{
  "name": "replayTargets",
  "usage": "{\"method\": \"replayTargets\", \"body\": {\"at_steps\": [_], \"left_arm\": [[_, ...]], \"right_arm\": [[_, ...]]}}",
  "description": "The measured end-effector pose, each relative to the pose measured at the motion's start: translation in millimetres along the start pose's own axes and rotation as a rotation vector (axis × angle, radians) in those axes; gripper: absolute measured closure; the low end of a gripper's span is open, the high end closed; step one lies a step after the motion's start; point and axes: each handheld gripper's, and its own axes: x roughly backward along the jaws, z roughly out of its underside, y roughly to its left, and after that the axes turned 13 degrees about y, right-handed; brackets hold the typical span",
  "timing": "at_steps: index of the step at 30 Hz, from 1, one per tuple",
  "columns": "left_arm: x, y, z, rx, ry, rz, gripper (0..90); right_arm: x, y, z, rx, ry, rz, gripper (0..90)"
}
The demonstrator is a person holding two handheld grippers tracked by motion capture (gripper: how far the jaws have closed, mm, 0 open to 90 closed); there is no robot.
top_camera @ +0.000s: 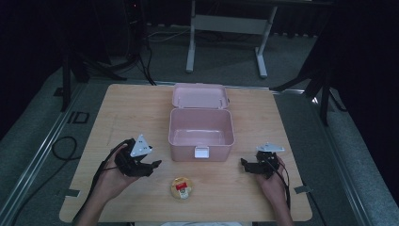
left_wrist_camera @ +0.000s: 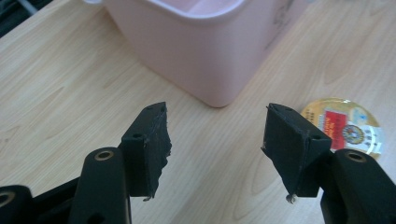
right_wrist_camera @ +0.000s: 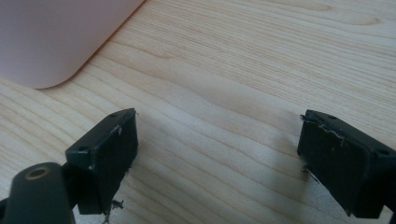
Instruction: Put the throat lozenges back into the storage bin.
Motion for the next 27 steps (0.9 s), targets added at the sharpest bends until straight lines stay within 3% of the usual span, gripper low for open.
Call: {"method": "replayTargets", "body": {"at_steps": [12,22,27], "left_arm": [[1.8,-8.0,-14.2,-0.074,0.039,0.021,39.8],[-2.3,-17.9,-27.3,-0.166,0.097,0.04,38.7],[-5.9,-21.7,-31.7,-0.188,0.112,0.059,38.2]], "right_arm": [[-0.1,0.1,0.0,-0.001,-0.001,-0.001,11.9],[-0.1,0.0,0.0,-0.001,-0.001,0.0,11.9],[-0.1,0.0,0.0,-0.001,-0.001,0.0,11.9]]}}
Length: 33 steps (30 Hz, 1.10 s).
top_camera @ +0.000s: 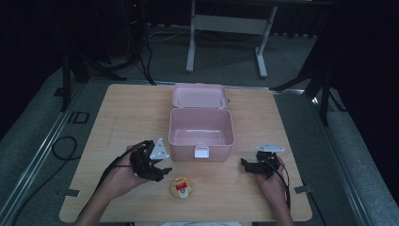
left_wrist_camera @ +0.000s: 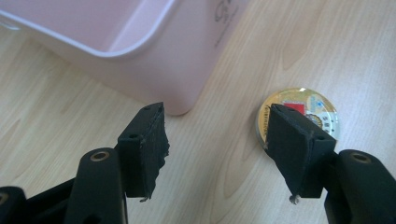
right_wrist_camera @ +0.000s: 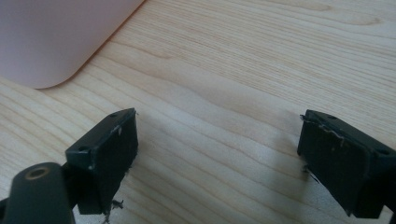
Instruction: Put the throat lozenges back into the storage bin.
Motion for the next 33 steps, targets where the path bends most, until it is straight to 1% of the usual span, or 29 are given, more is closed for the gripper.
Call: {"method": "replayTargets", "body": {"at_steps": [4,7,10,13,16,18,19,23,24,25,28,33], "left_arm": [[-4.2,-3.6,-3.8,-0.025,0.025,0.025,37.0],[-7.1,-6.8,-7.3,-0.052,0.045,0.036,35.5],[-9.4,-9.6,-10.6,-0.073,0.061,0.035,32.7],[-12.1,-12.5,-14.6,-0.092,0.078,0.043,29.5],[-14.3,-14.5,-17.5,-0.109,0.089,0.05,28.2],[-15.5,-15.9,-19.4,-0.117,0.098,0.06,26.7],[-15.9,-15.8,-20.4,-0.132,0.11,0.066,26.3],[-18.9,-17.9,-22.9,-0.148,0.126,0.079,23.1],[-19.7,-18.4,-23.6,-0.155,0.135,0.077,22.8],[-21.2,-19.6,-24.7,-0.155,0.146,0.065,21.6],[-24.0,-22.4,-26.5,-0.164,0.162,0.069,18.6],[-30.4,-27.8,-30.4,-0.196,0.195,0.081,16.5]], "right_arm": [[0.0,0.0,0.0,0.0,0.0,0.0,11.9],[0.0,0.0,0.0,0.0,0.0,0.0,11.9],[0.0,0.0,0.0,0.0,0.0,0.0,11.9],[0.0,0.0,0.0,0.0,0.0,0.0,11.9],[0.0,0.0,0.0,0.0,0.0,0.0,11.9],[0.0,0.0,0.0,0.0,0.0,0.0,11.9],[0.0,0.0,0.0,0.0,0.0,0.0,11.9],[0.0,0.0,0.0,0.0,0.0,0.0,11.9],[0.0,0.0,0.0,0.0,0.0,0.0,11.9],[0.0,0.0,0.0,0.0,0.0,0.0,11.9],[0.0,0.0,0.0,0.0,0.0,0.0,11.9],[0.0,0.0,0.0,0.0,0.0,0.0,11.9]]}}
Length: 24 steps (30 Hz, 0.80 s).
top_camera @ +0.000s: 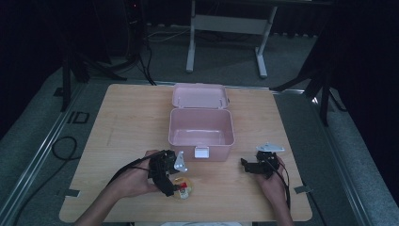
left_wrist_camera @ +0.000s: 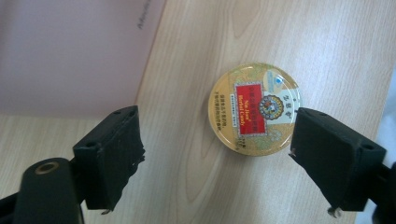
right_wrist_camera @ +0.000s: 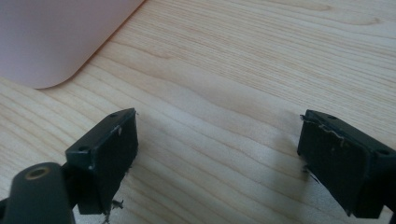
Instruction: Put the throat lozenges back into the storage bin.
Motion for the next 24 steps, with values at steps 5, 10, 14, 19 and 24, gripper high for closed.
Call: {"method": "replayTargets", "body": {"at_steps": [5,10,14,19,24], "left_arm": [[-5.9,-2.9,-5.4,-0.026,0.026,0.01,16.2],[-11.9,-5.7,-10.5,-0.052,0.051,0.027,16.2],[-17.5,-8.6,-15.0,-0.083,0.083,0.031,16.1],[-23.9,-10.5,-20.2,-0.096,0.101,0.036,15.2],[-28.9,-13.4,-24.6,-0.113,0.114,0.042,14.9]], "right_arm": [[0.0,0.0,0.0,0.0,0.0,0.0,11.9],[0.0,0.0,0.0,0.0,0.0,0.0,11.9],[0.0,0.0,0.0,0.0,0.0,0.0,11.9],[0.0,0.0,0.0,0.0,0.0,0.0,11.9],[0.0,0.0,0.0,0.0,0.0,0.0,11.9]]}}
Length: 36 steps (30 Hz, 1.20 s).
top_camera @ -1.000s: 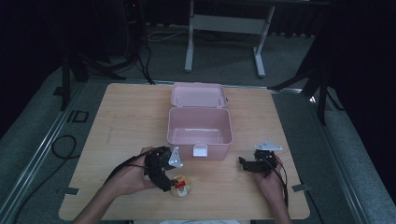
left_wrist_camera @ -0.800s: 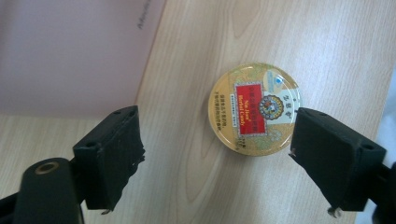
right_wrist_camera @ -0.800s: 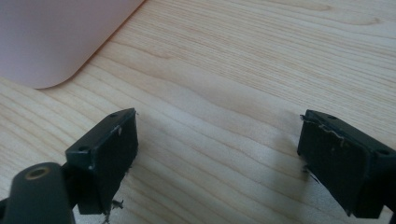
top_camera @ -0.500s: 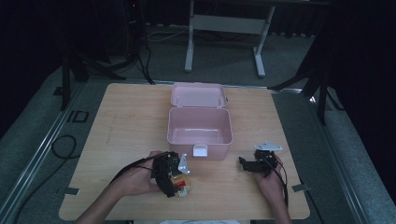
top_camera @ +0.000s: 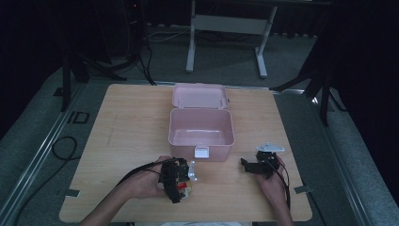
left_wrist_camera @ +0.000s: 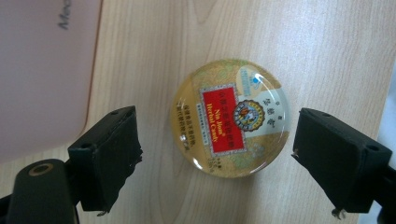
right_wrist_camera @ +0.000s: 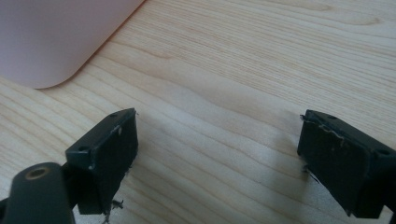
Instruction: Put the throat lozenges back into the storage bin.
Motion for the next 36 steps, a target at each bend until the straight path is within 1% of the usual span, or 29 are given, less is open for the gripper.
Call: {"method": "replayTargets", "body": {"at_steps": [2,4,5,7,9,11,13,17,19,23,24,25,29,31,36], "left_arm": [[-1.3,-0.6,-1.8,-0.005,0.007,0.005,14.9],[-3.2,-0.6,-3.7,-0.006,0.014,-0.001,14.5],[-4.5,-0.9,-4.3,-0.003,0.013,0.006,14.5],[-6.5,-0.7,-5.6,-0.008,0.025,0.004,13.8],[-8.3,-0.4,-6.4,-0.016,0.033,0.015,12.6],[-10.1,-0.9,-7.4,-0.012,0.037,0.014,11.9],[-11.7,-0.6,-8.4,-0.017,0.042,0.02,11.9],[-15.2,-0.9,-10.5,-0.018,0.043,0.025,11.9],[-17.0,-0.9,-11.1,-0.018,0.044,0.035,11.9],[-21.6,-1.0,-11.2,-0.015,0.051,0.039,11.9],[-22.2,-0.1,-11.0,-0.021,0.054,0.038,12.1],[-22.9,-0.2,-10.7,-0.014,0.054,0.042,12.4],[-24.0,1.0,-10.7,-0.014,0.055,0.04,13.8],[-24.2,2.1,-10.7,-0.011,0.049,0.054,14.3],[-26.7,2.9,-11.2,-0.012,0.066,0.066,14.7]], "right_arm": [[0.0,0.0,0.0,0.0,0.0,0.0,11.9],[0.0,0.0,0.0,0.0,0.0,0.0,11.9],[0.0,0.0,0.0,0.0,0.0,0.0,11.9],[0.0,0.0,0.0,0.0,0.0,0.0,11.9],[0.0,0.0,0.0,0.0,0.0,0.0,11.9],[0.0,0.0,0.0,0.0,0.0,0.0,11.9],[0.0,0.0,0.0,0.0,0.0,0.0,11.9],[0.0,0.0,0.0,0.0,0.0,0.0,11.9],[0.0,0.0,0.0,0.0,0.0,0.0,11.9],[0.0,0.0,0.0,0.0,0.0,0.0,11.9],[0.0,0.0,0.0,0.0,0.0,0.0,11.9],[0.0,0.0,0.0,0.0,0.0,0.0,11.9],[0.0,0.0,0.0,0.0,0.0,0.0,11.9],[0.0,0.0,0.0,0.0,0.0,0.0,11.9],[0.0,0.0,0.0,0.0,0.0,0.0,11.9]]}}
